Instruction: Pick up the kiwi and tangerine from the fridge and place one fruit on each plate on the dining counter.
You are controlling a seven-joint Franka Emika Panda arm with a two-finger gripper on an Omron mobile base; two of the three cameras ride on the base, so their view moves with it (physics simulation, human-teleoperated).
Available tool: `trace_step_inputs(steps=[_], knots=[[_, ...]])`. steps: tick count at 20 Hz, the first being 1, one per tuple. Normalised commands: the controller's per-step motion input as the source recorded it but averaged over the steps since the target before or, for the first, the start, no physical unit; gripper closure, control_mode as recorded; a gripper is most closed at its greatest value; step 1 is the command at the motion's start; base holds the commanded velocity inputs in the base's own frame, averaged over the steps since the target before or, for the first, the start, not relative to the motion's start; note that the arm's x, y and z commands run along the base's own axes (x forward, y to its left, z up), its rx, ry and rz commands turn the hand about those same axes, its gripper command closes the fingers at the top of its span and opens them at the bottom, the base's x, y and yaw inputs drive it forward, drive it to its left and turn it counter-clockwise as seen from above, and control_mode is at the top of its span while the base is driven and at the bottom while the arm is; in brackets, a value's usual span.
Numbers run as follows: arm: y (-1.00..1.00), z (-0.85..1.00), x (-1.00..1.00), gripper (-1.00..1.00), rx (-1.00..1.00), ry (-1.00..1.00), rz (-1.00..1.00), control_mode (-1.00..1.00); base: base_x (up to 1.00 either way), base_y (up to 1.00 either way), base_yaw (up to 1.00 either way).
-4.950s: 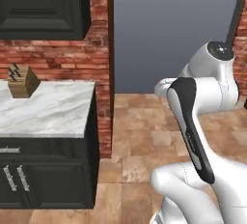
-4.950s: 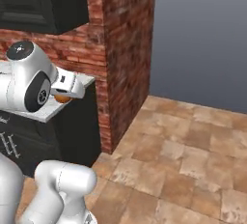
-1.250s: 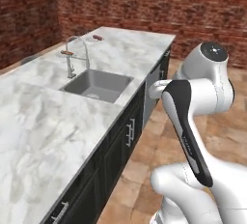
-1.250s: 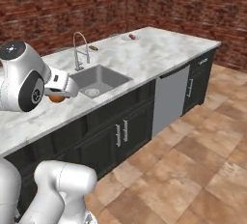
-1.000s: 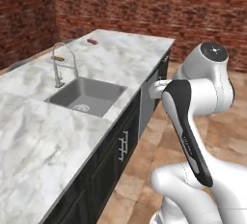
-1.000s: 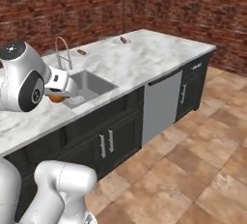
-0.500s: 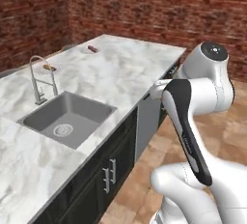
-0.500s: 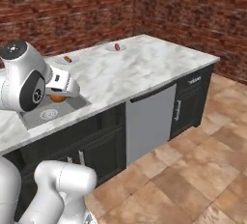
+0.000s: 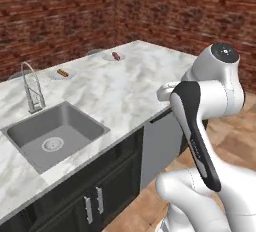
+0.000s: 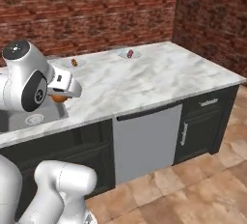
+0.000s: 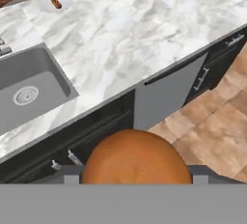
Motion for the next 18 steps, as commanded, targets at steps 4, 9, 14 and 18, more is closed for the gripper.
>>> trace_step_inputs(steps=[4,9,14,18], knots=[[0.0,0.0,0.0,1.0,0.0,0.0,0.0,1.0,0.55,-1.0,0.53],[0.0,0.0,0.0,1.0,0.0,0.0,0.0,1.0,0.58,-1.0,0.48],[0.0,0.0,0.0,1.0,0.0,0.0,0.0,1.0,0.17,-1.0,0.43],[0.0,0.0,0.0,1.0,0.0,0.0,0.0,1.0,0.06,-1.0,0.36]])
